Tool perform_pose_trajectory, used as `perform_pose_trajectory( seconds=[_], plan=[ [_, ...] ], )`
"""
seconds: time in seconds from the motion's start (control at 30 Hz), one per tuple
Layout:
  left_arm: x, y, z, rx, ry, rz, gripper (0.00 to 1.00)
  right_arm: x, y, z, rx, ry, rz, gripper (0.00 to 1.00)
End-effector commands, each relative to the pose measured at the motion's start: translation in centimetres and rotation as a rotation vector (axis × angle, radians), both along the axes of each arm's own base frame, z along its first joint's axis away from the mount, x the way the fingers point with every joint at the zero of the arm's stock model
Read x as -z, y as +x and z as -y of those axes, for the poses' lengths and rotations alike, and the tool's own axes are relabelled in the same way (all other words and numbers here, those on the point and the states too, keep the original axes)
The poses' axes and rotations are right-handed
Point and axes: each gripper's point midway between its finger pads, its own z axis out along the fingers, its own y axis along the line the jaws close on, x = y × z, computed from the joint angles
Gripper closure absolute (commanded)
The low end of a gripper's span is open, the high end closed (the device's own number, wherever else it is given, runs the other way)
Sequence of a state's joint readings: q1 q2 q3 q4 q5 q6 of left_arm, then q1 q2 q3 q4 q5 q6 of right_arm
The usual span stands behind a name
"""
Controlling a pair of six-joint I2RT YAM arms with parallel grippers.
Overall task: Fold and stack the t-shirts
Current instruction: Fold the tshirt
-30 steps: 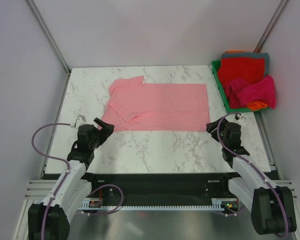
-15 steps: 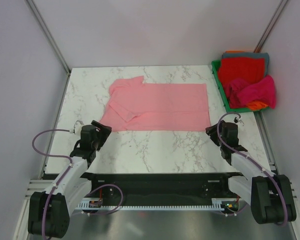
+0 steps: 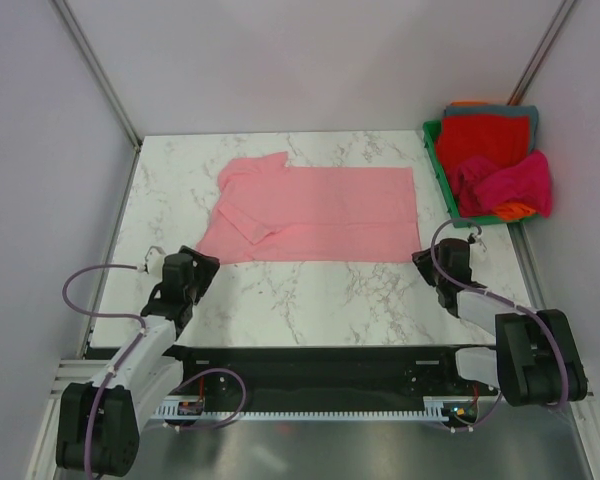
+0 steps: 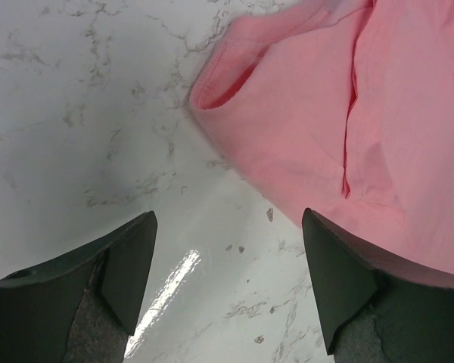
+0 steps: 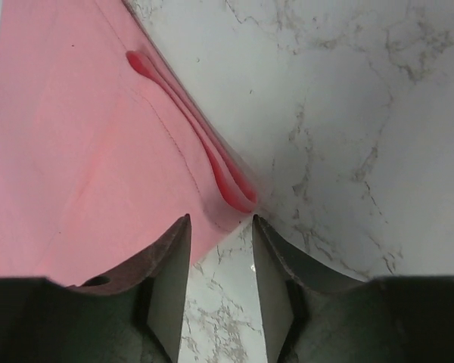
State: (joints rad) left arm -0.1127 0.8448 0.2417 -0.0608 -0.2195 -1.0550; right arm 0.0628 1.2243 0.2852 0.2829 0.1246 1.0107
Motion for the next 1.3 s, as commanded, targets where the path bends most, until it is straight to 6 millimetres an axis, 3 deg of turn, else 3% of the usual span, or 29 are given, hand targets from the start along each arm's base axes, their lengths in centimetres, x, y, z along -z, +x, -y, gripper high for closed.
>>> perform_pose_trajectory(
  seconds=[0.0,0.03,0.07,0.1,0.2,0.47,0.8,1.0,1.03,1.2,1.27],
  plan=[
    [-1.3,1.3,-1.1,-0.071,0.01,0.054,0.16,0.0,1.2,0.6,0.043,-0.015,-0.003,0.59],
    [-1.3,1.3,-1.2,-0.073,0.013,0.052,0.17,0.1,1.4,0.8,0.043,-0.024,-0.008,0.69],
    [-1.4,1.4,-1.2,-0.076,0.013,0.054,0.18,0.4,1.3,0.8,0.042,-0.035,-0.028,0.72],
    [-1.4,1.3,-1.4,-0.083,0.017,0.053,0.19,0.4,1.7,1.1,0.042,-0.058,-0.037,0.83],
    [-1.2,1.3,-1.7,-0.102,0.023,0.048,0.26,0.7,1.9,1.6,0.039,-0.096,-0.072,0.99],
    [-0.9,1.7,-2.4,-0.144,0.035,0.028,0.4,0.2,1.6,1.7,0.034,-0.108,-0.039,1.0],
    [0.3,4.0,-2.8,-0.192,0.035,-0.009,0.43,-1.0,1.4,1.5,0.019,-0.111,0.005,1.0],
    [1.4,5.0,-2.8,-0.204,0.015,-0.031,0.55,-1.3,1.3,1.5,0.013,-0.112,0.012,1.0],
    [1.4,5.2,-2.9,-0.213,0.01,-0.032,0.57,-1.2,1.3,1.4,0.008,-0.111,0.012,1.0],
    [1.9,5.6,-3.6,-0.25,0.002,-0.048,0.89,-1.5,1.3,1.4,0.005,-0.115,0.016,1.0],
    [1.5,6.0,-3.8,-0.235,0.017,-0.044,0.95,-1.7,1.4,1.5,0.004,-0.124,0.016,1.0]
  ],
)
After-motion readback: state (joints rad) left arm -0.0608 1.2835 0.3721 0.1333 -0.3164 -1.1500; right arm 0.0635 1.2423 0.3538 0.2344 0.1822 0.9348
